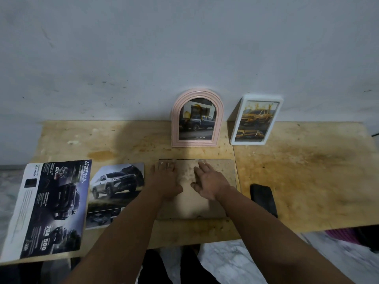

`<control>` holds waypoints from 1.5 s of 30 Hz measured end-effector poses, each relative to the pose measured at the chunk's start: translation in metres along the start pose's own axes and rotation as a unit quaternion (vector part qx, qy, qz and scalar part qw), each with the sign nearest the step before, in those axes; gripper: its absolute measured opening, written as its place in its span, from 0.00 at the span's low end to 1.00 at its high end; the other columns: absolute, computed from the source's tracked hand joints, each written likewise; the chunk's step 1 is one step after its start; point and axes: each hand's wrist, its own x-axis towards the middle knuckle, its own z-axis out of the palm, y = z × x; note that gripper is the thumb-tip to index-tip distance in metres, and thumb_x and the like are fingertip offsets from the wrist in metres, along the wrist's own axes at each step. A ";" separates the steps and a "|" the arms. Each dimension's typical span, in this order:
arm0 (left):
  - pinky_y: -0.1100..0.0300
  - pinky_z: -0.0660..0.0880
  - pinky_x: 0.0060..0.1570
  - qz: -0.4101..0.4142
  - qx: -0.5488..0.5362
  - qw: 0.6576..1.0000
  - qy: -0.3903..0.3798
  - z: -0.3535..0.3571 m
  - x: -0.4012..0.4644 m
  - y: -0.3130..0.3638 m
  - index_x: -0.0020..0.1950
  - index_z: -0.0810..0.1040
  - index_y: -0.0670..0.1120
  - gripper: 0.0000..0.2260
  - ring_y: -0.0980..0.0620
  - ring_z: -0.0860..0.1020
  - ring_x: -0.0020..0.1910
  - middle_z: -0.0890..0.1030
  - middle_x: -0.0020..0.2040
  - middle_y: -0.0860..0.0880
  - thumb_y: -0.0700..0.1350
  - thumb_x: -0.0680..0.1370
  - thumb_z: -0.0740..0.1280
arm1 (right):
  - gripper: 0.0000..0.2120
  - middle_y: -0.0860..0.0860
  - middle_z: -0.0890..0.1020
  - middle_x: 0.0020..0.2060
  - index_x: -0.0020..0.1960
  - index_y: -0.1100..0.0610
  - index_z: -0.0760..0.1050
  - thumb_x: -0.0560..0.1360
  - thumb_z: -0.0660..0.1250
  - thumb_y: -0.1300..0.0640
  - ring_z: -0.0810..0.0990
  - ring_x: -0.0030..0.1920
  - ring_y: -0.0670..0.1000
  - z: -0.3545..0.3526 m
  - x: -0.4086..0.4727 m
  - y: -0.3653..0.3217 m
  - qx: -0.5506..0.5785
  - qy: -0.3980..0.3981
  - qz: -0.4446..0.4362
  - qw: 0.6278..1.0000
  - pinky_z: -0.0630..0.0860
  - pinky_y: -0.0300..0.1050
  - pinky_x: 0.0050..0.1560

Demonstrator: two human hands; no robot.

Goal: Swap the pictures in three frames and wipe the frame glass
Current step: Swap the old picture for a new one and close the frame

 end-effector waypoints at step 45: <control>0.32 0.52 0.75 0.002 0.018 0.996 0.089 0.094 -0.067 -0.021 0.85 0.52 0.47 0.46 0.32 0.50 0.82 0.50 0.85 0.41 0.75 0.76 0.52 | 0.47 0.56 0.31 0.80 0.83 0.48 0.35 0.78 0.58 0.31 0.31 0.80 0.59 0.059 -0.065 0.046 0.032 -0.016 0.064 0.997 0.42 0.64 0.80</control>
